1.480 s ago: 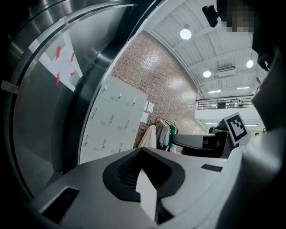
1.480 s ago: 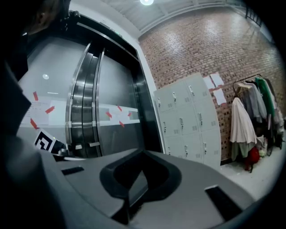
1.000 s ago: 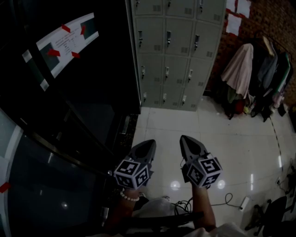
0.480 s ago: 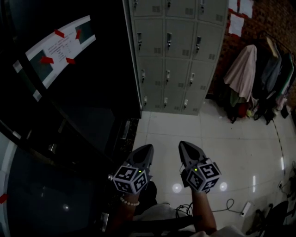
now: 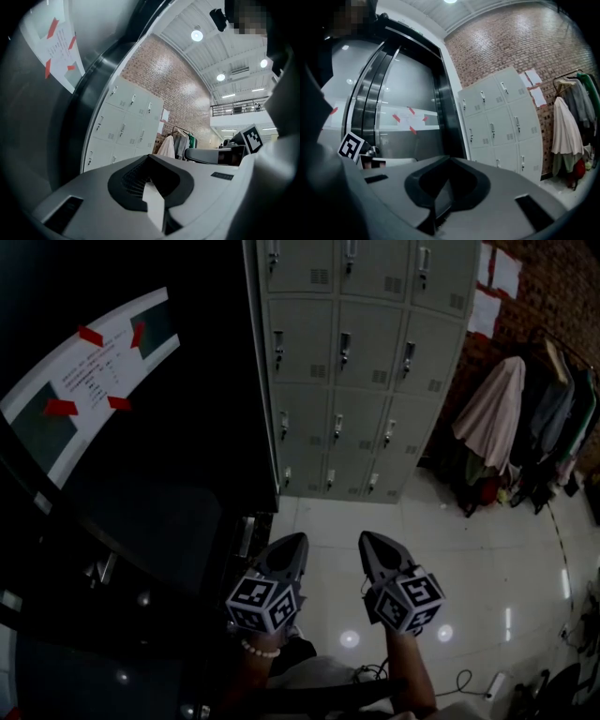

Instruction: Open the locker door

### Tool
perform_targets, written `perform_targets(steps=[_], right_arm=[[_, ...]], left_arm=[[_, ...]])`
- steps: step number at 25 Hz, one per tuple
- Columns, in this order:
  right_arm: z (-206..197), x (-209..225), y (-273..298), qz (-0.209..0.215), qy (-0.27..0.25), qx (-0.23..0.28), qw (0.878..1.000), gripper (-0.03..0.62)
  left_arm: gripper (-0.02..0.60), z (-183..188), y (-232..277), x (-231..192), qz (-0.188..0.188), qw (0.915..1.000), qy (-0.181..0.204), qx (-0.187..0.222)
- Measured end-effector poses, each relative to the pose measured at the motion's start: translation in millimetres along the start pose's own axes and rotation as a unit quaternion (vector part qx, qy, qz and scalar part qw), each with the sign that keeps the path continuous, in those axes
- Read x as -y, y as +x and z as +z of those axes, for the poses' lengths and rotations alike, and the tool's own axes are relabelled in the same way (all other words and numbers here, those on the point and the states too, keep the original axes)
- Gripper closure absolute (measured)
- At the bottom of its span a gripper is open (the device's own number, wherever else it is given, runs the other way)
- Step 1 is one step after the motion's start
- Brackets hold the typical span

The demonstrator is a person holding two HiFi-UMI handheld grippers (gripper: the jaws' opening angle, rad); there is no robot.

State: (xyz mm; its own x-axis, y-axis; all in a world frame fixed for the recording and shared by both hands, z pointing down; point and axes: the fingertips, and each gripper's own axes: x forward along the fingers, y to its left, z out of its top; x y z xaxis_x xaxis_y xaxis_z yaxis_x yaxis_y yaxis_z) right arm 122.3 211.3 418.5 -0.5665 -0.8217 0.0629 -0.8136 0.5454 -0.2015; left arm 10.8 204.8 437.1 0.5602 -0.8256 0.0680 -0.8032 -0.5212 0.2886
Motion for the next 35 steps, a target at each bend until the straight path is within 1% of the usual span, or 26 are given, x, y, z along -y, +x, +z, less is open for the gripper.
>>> perform_targets(steps=[6,10,12,16,22,29,35], right_arm=[[16.3,12.9,80.4,-0.006,-0.001,0.006,1.000,0.585],[19.8,17.6,126.3,-0.010,-0.007,0.000,1.000,0.585],[21.8,18.5,144.8,-0.013,-0.008,-0.002,1.000,0.585],[25.1,13.3,171.9,-0.010,-0.013,-0.006,1.000,0.585],[25.9,16.1,192.3,-0.010,-0.016,-0.010,1.000,0.585],[24.5,36.8,223.4,-0.010,-0.007,-0.008,1.000,0.585],[30.4,66.9,262.8,0.005,0.000,-0.006,1.000,0.585]], left_arm=[[0.584,31.7,42.5,-56.8,-0.016,0.9997,0.018,-0.006],[0.584,47.2,62.7,-99.8,-0.005,0.9996,0.025,-0.014],[0.584,52.3,69.3,-114.1,-0.006,0.9995,0.025,-0.020],[0.584,59.2,78.5,-130.6,-0.015,0.9994,0.020,-0.023],[0.584,63.2,94.8,-140.8,-0.023,0.9993,0.018,-0.022],[0.584,63.6,116.0,-163.5,-0.014,0.9994,0.018,-0.026],[0.584,71.2,155.4,-183.7,-0.002,0.9995,0.021,-0.024]])
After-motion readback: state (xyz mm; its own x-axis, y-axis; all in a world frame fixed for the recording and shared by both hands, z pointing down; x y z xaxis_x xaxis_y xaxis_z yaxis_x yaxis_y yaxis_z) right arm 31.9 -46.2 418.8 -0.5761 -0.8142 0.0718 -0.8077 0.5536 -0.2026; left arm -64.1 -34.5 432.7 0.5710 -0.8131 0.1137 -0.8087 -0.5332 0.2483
